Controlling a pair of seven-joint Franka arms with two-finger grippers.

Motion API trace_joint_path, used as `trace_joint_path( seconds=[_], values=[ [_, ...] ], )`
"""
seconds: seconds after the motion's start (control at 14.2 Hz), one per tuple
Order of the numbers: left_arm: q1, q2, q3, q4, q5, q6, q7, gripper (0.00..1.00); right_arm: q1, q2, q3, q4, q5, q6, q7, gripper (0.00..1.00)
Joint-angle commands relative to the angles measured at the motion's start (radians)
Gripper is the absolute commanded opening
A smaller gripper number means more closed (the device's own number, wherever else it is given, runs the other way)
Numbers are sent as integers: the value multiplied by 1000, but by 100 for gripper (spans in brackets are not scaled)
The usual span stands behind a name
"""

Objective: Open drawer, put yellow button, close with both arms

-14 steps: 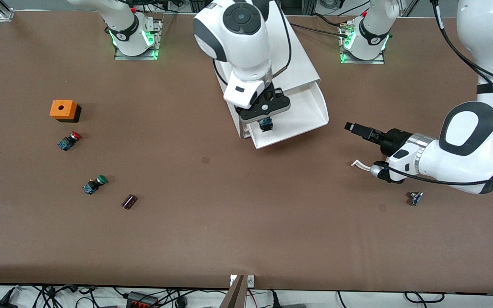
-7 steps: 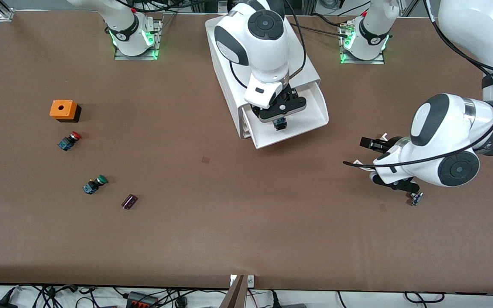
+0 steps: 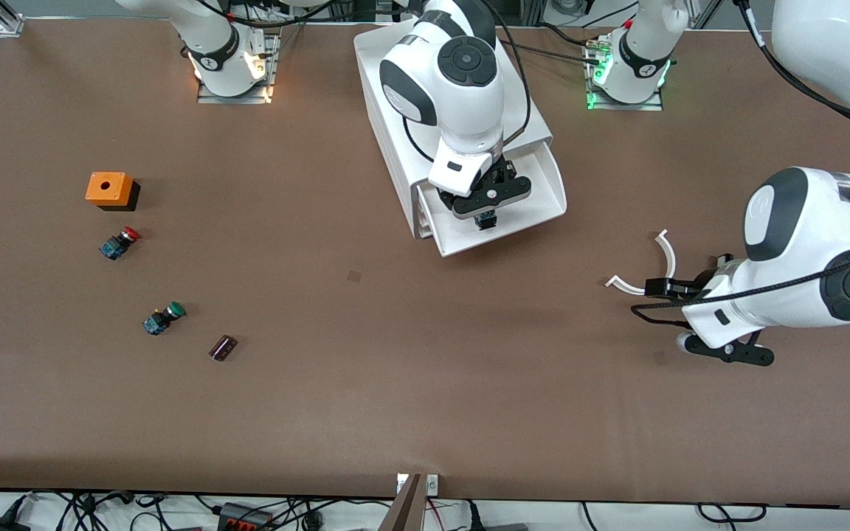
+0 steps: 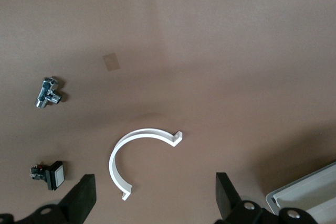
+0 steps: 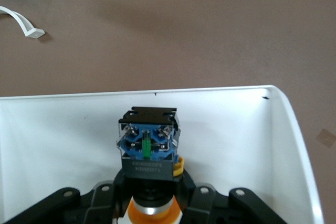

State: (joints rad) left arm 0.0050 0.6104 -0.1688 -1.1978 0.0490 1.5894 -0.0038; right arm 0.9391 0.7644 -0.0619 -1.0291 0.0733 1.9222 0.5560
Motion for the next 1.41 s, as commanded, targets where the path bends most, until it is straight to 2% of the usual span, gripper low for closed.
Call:
trace_joint_path(
  seconds=[0.0, 0.07, 0.14, 0.49, 0.64, 0.78, 0.92, 1.06, 1.34],
  values=[
    [-3, 15, -3, 34, 18, -5, -24, 100, 18, 27, -9, 40, 7, 1, 31, 45],
    [-2, 15, -3, 32, 18, -5, -27, 100, 18, 26, -9, 40, 5, 0, 31, 94],
    [-2, 15, -3, 30, 18, -5, -28, 100, 18, 24, -15, 41, 3, 0, 31, 100],
    [4, 11, -8, 27, 8, -5, -27, 100, -3, -23, -19, 50, 8, -14, 28, 100],
    [7, 2, -14, 5, -81, 1, -39, 100, -48, -54, -18, 50, 8, -28, 27, 100],
    [-8, -27, -18, -69, -101, 61, -175, 100, -91, -82, -24, 50, 5, -86, 30, 100],
    [-40, -44, -52, -124, -98, 124, -356, 100, -164, -108, -39, 50, 2, -143, 15, 100],
    [-106, -44, -57, -161, -98, 181, -499, 100, -254, -131, -41, 40, -3, -179, -20, 100],
    [-183, -46, -73, -195, -103, 190, -648, 100, -426, -132, -41, 0, -4, -224, -128, 100]
  ],
)
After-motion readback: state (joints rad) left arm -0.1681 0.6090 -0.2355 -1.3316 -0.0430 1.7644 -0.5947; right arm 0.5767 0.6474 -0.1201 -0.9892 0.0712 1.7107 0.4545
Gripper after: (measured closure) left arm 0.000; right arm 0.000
